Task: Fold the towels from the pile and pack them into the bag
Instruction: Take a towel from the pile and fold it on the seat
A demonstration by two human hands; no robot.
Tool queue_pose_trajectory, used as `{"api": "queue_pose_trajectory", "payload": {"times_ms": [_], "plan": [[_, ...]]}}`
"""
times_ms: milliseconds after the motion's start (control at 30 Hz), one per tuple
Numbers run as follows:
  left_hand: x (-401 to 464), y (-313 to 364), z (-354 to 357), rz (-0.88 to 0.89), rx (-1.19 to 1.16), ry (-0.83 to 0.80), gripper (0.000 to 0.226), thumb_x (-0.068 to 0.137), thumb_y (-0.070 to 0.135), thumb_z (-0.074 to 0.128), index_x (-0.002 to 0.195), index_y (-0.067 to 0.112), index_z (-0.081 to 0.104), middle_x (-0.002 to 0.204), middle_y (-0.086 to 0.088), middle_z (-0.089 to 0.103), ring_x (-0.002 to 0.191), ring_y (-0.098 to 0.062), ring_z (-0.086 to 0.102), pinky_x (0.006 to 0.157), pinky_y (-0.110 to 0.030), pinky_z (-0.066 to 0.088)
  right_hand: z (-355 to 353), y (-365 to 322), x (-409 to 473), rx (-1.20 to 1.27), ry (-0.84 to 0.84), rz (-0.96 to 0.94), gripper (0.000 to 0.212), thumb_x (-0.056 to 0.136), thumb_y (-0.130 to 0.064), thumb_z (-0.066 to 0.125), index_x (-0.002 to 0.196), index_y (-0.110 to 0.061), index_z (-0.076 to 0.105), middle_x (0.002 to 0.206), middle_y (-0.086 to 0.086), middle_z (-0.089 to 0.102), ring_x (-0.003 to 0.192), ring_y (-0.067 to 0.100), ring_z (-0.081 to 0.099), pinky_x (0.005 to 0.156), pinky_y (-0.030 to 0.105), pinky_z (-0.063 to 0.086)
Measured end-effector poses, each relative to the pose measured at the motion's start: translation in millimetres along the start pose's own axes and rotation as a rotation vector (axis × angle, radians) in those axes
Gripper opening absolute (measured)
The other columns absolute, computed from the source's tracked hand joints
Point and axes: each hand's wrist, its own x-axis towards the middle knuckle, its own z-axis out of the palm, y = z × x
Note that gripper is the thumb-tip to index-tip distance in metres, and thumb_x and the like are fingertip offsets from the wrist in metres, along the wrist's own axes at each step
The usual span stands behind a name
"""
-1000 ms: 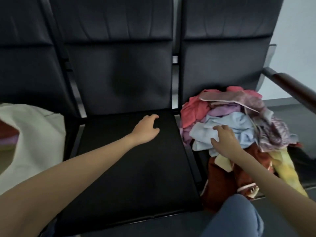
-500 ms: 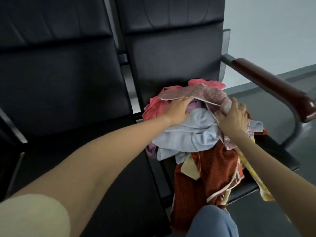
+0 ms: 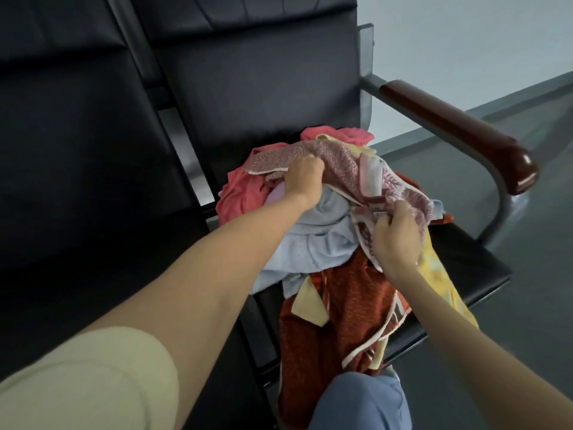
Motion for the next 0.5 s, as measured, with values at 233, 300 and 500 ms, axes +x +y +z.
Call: {"api": "queue_pose_trajectory", "payload": {"times_ms": [233,300,500], "plan": [[-9.0,-10.3,-25.6,-0.112,-0.331,0.135,0.012,0.082,-0.004,0.06,0.087,0.006,0.067,0.093,-0.01,0.07,0.091,-0.028,0.062,0.08,-0.039,0.045,0.1,-11.2,-17.9,0.372,0.118,0.009,0.021,0.092,-0.002,0.039,0.074,-0.013,0.038,0.065,-0.006,0.04,0.056,0.003,0.039,0.051,0.021,0.028],[-18.7,-15.0,-46.4,-0.116,-0.413,0.22,0.009,0.083,-0.005,0.06,0.087,0.003,0.063,0.09,-0.012,0.068,0.088,-0.029,0.061,0.079,-0.041,0.045,-6.3,-19.4,-28.4,0.474,0.137,-0.029,0.023,0.092,0.001,0.039,0.074,-0.014,0.039,0.066,-0.008,0.039,0.055,-0.004,0.04,0.051,0.018,0.03],[-94.8,-50.6,-104.6,-0.197,-0.491,0.343,0.021,0.09,-0.004,0.052,0.103,0.006,0.066,0.099,-0.008,0.065,0.096,-0.02,0.059,0.084,-0.022,0.041,-17.1,-44.8,-86.3,0.663,0.062,-0.144,0.027,0.092,0.006,0.041,0.073,-0.013,0.042,0.066,-0.007,0.042,0.058,0.0,0.037,0.052,0.017,0.031]]}}
